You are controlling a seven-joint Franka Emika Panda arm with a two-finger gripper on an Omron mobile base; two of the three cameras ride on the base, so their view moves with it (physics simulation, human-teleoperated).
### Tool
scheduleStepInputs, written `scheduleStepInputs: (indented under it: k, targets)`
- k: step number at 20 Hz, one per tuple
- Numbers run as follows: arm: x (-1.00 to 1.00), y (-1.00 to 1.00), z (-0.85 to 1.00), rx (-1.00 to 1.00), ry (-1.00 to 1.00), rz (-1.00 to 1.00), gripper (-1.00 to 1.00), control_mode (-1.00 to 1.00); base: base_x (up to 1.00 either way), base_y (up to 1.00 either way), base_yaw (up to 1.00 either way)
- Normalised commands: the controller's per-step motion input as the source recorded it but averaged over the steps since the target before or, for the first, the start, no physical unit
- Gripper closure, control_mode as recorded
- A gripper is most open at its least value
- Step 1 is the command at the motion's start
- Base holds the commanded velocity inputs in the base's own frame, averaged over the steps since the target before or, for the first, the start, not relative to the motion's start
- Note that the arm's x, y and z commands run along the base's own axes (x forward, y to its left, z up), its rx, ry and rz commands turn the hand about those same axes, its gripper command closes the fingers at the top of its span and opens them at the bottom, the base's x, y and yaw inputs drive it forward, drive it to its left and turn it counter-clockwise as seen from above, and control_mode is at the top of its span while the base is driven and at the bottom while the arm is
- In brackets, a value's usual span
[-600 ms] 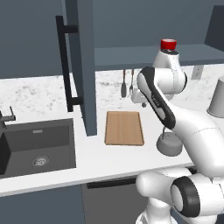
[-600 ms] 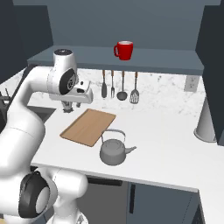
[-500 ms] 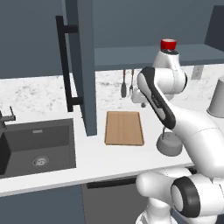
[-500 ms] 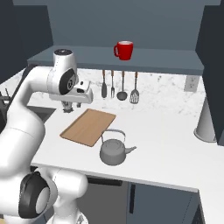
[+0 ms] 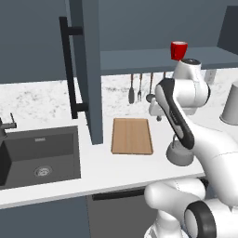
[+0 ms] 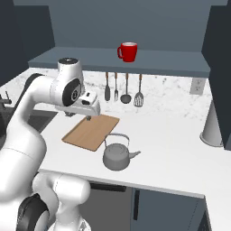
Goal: Pick the kettle from the counter and place it on the tray. Then pick the mug from the cabinet and place it on the tray. Then close the cabinet doors.
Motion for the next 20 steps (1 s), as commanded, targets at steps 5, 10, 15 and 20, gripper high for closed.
scheduleStepInputs:
  k: [5, 10, 15, 20]
  targets:
    - [-0.11, -0.56, -0.25, 0.00, 0.00, -0.28, -1.00, -1.00, 0.00, 0.00, 0.00]
    - [0.09, -0.48, -0.34, 0.14, 0.00, -0.19, -1.00, -1.00, 0.00, 0.00, 0.00]
    - [0.32, -0.45, -0.22, 0.11, 0.00, -0.19, -1.00, -1.00, 0.00, 0.00, 0.00]
    - [0.45, -0.25, -0.19, 0.00, 0.01, -0.17, -1.00, -1.00, 0.00, 0.00, 0.00]
